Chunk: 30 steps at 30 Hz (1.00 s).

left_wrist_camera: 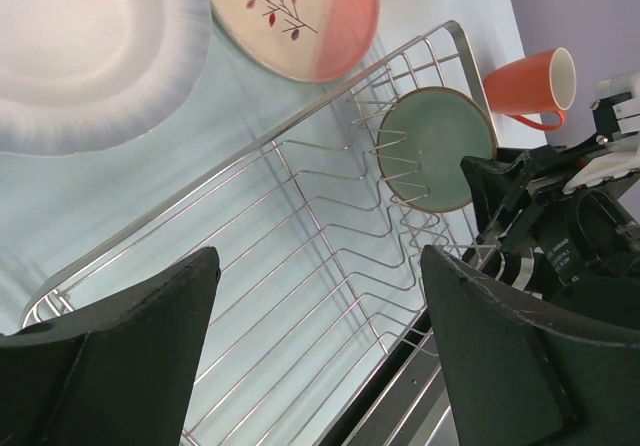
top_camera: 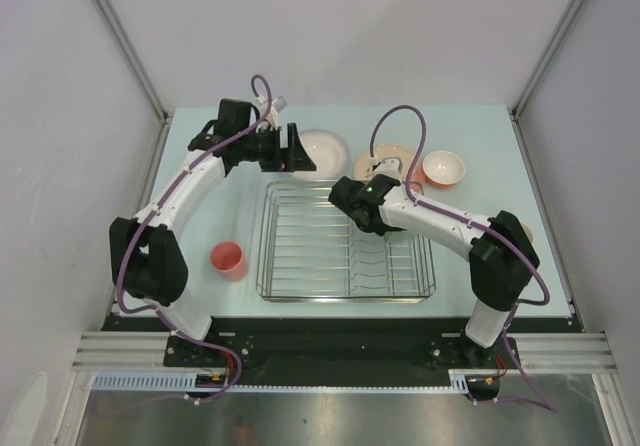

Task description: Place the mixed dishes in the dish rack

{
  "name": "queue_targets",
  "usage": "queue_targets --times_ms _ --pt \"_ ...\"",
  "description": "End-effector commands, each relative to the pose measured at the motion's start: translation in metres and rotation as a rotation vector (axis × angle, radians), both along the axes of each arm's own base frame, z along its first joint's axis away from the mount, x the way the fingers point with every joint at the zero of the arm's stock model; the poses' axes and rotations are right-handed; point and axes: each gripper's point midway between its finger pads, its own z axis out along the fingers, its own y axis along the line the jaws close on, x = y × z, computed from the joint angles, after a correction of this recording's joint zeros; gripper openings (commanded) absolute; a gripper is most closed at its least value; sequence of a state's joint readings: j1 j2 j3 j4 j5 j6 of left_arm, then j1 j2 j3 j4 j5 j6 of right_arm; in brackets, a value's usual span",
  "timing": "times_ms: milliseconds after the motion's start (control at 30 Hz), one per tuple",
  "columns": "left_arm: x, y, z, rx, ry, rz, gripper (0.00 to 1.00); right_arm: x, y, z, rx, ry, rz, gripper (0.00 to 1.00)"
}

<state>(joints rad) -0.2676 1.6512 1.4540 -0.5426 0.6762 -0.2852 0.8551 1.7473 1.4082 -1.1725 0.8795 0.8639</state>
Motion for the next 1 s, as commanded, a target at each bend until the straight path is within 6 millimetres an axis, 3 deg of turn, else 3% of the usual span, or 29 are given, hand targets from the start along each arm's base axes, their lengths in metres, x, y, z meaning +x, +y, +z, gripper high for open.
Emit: queue_targets --times_ms 0,167,300,333,433,600,633,800,933,967 --pt "0.000 0.009 0.005 0.031 -0.044 0.011 0.87 0.002 -0.005 -0.008 -0.026 -0.024 -0.032 0.33" --pt "0.001 0.014 0.001 0.052 -0.048 0.022 0.88 0.001 0.000 -0.008 -0.047 -0.030 -0.004 0.14" --pt "0.003 0.013 0.001 0.050 -0.052 0.025 0.88 0.000 0.012 0.001 -0.086 -0.059 0.049 0.12" --pt "0.004 0.013 0.001 0.048 -0.052 0.025 0.88 -0.001 0.014 0.002 -0.091 -0.061 0.058 0.14" --pt "0.004 0.013 0.002 0.050 -0.055 0.026 0.88 -0.004 0.016 0.005 -0.098 -0.058 0.063 0.32" --pt "0.005 0.014 0.002 0.056 -0.064 0.029 0.88 -0.008 0.013 0.015 -0.070 -0.060 0.066 0.71" --pt "0.006 0.014 0.002 0.056 -0.062 0.029 0.88 -0.008 0.015 0.019 -0.058 -0.064 0.066 0.75" --pt "0.007 0.015 0.002 0.058 -0.066 0.035 0.88 -0.008 0.013 0.052 0.012 -0.116 0.060 0.82" --pt "0.009 0.015 0.004 0.060 -0.071 0.039 0.88 0.010 0.005 0.096 0.161 -0.201 0.023 0.84" --pt "0.010 0.016 0.005 0.062 -0.074 0.042 0.88 0.018 -0.009 0.101 0.224 -0.209 -0.025 0.84"
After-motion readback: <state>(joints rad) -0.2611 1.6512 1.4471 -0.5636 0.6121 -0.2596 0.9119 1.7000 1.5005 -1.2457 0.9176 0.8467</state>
